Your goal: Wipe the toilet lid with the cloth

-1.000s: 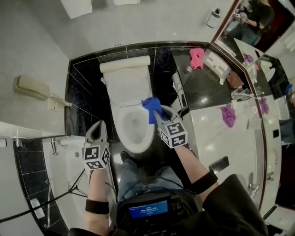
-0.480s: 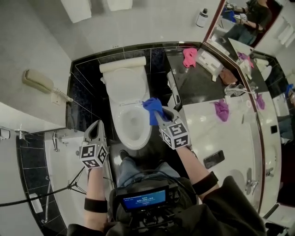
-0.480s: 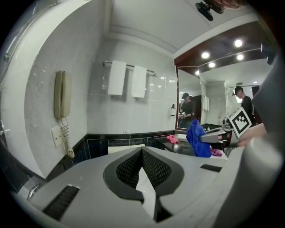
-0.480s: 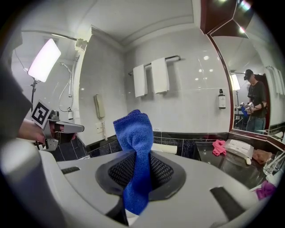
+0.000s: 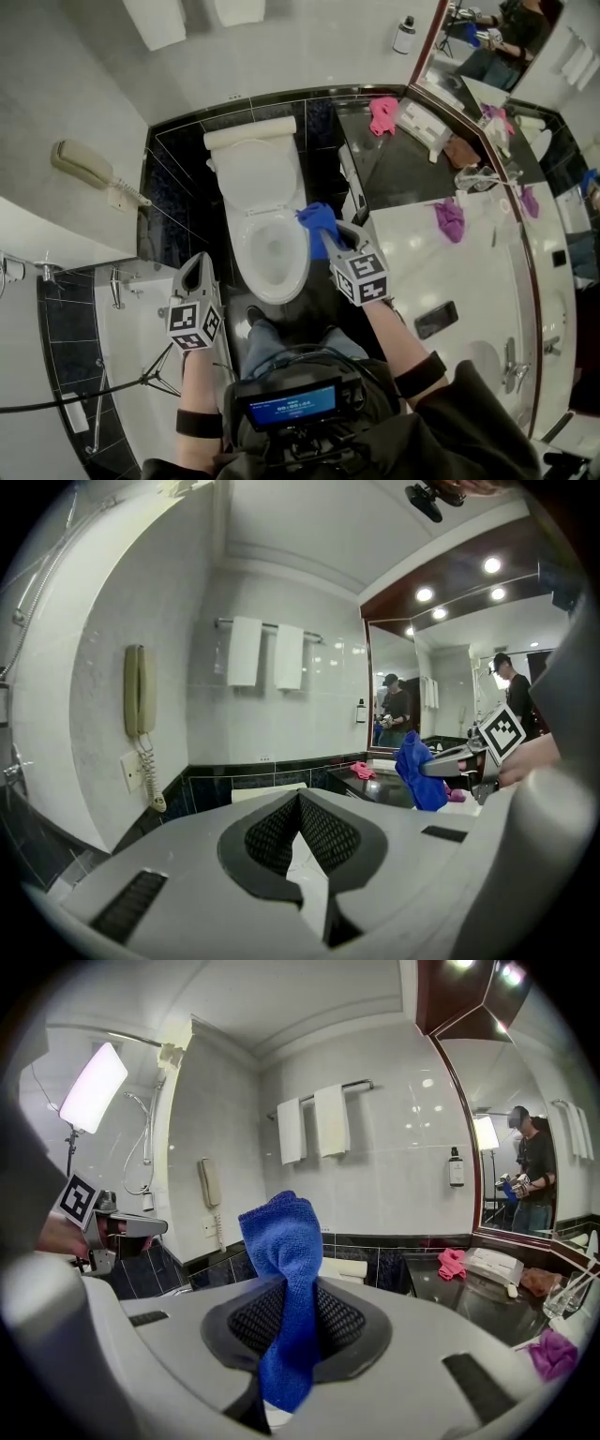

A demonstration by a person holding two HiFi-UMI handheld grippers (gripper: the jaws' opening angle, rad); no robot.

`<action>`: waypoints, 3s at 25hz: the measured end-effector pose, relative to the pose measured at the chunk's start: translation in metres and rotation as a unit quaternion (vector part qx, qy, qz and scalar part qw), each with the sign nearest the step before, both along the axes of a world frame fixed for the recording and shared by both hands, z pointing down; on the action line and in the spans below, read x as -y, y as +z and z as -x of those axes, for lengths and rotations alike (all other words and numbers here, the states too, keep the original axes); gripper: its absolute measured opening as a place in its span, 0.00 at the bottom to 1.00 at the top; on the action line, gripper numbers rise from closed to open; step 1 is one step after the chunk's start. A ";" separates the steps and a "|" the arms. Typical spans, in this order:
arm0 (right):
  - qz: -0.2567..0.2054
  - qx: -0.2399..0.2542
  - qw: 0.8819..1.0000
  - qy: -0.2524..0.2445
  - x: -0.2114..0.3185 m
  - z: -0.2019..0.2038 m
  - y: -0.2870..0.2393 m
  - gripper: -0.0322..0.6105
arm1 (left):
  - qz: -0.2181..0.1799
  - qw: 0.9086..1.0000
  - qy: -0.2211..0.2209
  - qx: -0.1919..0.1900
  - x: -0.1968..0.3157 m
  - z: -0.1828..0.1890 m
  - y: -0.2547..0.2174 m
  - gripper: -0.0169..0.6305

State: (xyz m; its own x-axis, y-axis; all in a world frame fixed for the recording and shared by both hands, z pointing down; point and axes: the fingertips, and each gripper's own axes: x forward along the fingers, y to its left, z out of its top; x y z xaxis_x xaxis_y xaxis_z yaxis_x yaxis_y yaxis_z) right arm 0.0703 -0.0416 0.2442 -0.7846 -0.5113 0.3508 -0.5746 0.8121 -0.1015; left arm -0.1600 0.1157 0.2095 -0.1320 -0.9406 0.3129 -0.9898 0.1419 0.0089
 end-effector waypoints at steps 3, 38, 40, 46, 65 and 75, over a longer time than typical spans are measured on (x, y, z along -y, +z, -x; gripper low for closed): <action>0.004 -0.004 1.000 0.000 -0.002 -0.002 0.006 0.20 | 0.001 1.000 -0.002 0.008 -0.004 -0.001 0.000 0.03; 0.083 -0.060 0.991 0.083 0.102 0.083 0.125 0.20 | 0.140 0.913 0.251 0.291 0.314 0.062 0.153 0.36; 0.090 -0.053 0.991 0.083 0.115 0.099 0.138 0.20 | 0.150 0.889 0.268 0.341 0.343 0.073 0.172 0.36; 0.101 -0.049 0.990 0.086 0.143 0.132 0.183 0.20 | 0.183 0.833 0.306 0.424 0.412 0.106 0.225 0.36; 0.120 -0.063 0.985 0.105 0.151 0.124 0.241 0.20 | 0.261 0.789 0.348 0.435 0.468 0.140 0.295 0.11; 0.131 -0.062 0.984 0.107 0.137 0.103 0.242 0.20 | 0.261 0.794 0.330 0.439 0.446 0.129 0.287 0.10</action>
